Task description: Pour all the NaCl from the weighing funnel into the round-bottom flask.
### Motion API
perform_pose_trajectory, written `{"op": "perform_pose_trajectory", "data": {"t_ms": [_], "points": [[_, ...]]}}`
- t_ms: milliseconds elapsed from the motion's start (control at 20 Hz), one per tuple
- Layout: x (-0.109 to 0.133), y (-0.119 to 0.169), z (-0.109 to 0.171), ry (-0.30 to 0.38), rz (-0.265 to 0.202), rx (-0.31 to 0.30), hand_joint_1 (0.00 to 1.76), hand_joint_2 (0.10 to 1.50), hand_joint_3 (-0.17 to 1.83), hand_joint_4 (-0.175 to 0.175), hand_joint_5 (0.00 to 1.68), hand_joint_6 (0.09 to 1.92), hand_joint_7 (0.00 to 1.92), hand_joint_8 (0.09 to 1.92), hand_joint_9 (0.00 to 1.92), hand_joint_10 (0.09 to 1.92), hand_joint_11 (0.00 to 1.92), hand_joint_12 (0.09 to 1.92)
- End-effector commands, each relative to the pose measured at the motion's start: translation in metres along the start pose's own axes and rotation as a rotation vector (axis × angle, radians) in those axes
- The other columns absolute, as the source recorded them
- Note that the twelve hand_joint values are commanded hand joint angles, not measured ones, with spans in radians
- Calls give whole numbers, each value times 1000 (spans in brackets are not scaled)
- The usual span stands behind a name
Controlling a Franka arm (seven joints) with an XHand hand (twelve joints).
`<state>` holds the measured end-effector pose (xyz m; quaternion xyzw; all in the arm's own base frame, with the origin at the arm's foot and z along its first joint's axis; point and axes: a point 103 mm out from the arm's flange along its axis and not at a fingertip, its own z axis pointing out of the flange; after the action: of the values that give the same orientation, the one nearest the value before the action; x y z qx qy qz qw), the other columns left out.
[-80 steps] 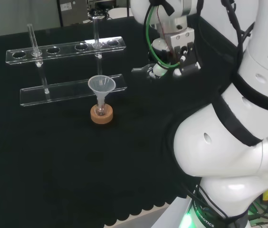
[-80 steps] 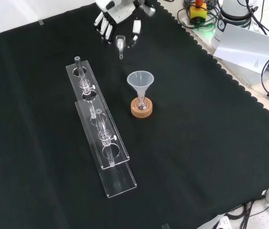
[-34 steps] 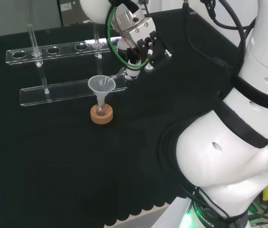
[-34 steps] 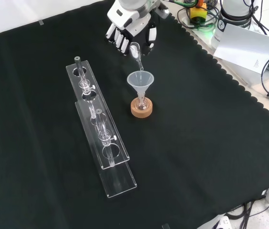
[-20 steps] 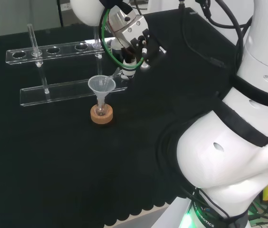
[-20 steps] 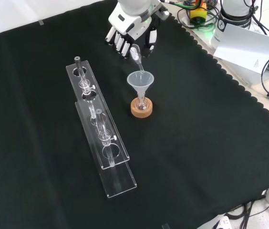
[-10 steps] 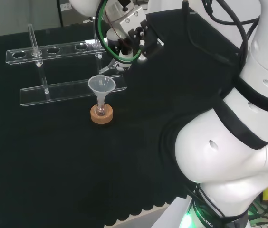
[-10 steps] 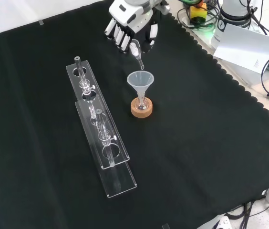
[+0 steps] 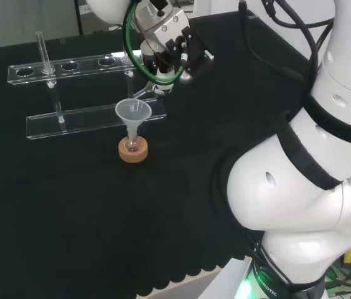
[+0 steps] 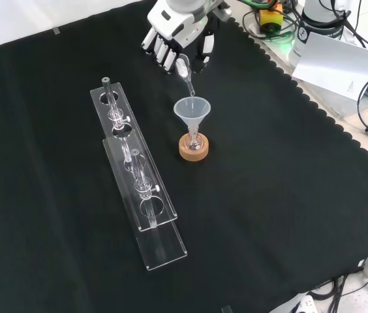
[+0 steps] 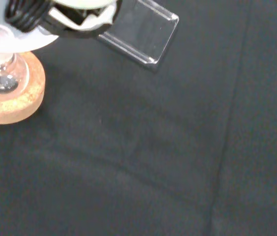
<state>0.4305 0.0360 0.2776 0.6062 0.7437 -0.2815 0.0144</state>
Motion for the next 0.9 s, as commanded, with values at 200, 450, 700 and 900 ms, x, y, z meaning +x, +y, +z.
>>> {"op": "perform_pose_trajectory", "data": {"t_ms": [200, 450, 700, 900], "points": [[4, 6, 13, -62, -13, 70, 1083, 701, 745, 140, 1090, 1028, 791, 730, 951, 551, 459, 1280], [8, 6, 12, -94, -23, 85, 1083, 700, 746, 142, 1091, 1028, 791, 730, 948, 549, 458, 1279], [8, 7, 8, -119, -4, 94, 1083, 699, 748, 144, 1092, 1027, 790, 730, 945, 547, 457, 1278], [9, 6, 5, -128, -10, 90, 1083, 698, 749, 145, 1092, 1027, 790, 731, 945, 546, 456, 1278]]}}
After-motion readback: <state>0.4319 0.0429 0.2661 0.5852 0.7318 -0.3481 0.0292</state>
